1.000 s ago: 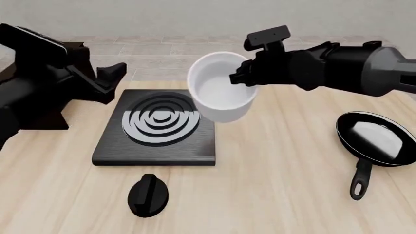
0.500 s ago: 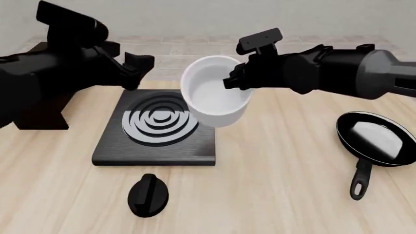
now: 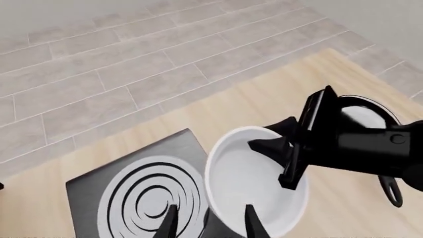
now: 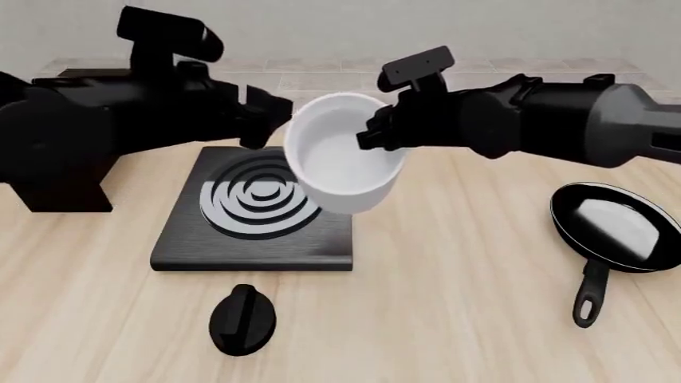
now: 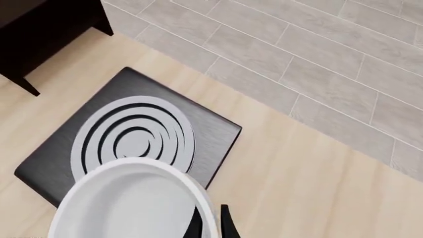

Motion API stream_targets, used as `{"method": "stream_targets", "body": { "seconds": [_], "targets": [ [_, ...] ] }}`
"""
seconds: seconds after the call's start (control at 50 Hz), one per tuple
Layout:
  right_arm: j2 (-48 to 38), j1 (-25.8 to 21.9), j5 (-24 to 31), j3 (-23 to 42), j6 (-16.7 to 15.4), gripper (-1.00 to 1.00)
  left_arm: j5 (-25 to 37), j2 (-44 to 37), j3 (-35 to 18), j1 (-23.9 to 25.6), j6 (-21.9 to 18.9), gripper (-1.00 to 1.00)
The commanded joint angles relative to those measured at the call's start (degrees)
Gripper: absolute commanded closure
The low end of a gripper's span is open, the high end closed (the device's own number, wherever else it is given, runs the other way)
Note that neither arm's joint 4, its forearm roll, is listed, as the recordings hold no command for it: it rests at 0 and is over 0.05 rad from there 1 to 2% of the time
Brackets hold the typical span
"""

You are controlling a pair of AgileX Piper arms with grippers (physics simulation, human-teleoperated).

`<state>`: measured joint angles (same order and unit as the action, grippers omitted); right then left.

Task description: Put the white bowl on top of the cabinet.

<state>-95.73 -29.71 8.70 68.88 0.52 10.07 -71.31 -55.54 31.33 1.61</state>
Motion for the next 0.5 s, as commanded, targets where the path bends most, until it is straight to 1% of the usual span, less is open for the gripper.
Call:
{"method": "stream_targets", "body": {
  "seconds": [0.02,0.16,0.24,0.26,0.3,0.32,0.5],
  "targets": [
    [1.3,-0.9,-0.3,0.2,0.6,1.00,0.7,-2.7,-1.5,1.6,2.4,-1.00],
    [1.6,-1.4,-0.2,0.1,1.0,1.00,0.6,-3.7,-2.2,1.7,2.6,-1.00],
    [1.6,-1.3,-0.5,0.0,0.7,1.00,-0.2,-4.5,-1.8,1.3,2.7,-1.00],
    [1.7,-1.7,-0.6,-0.3,1.3,1.00,-0.3,-4.8,-1.8,1.3,3.3,-1.00],
    [1.7,-1.6,-0.6,-0.3,1.1,1.00,-0.5,-4.9,-1.7,0.9,3.2,-1.00],
    [1.9,-2.0,-0.7,-0.5,1.5,1.00,-0.7,-5.1,-1.5,0.8,3.2,-1.00],
    [2.3,-2.5,-0.9,-1.0,1.5,1.00,-1.4,-5.8,-1.1,0.3,3.1,-1.00]
  ]
}}
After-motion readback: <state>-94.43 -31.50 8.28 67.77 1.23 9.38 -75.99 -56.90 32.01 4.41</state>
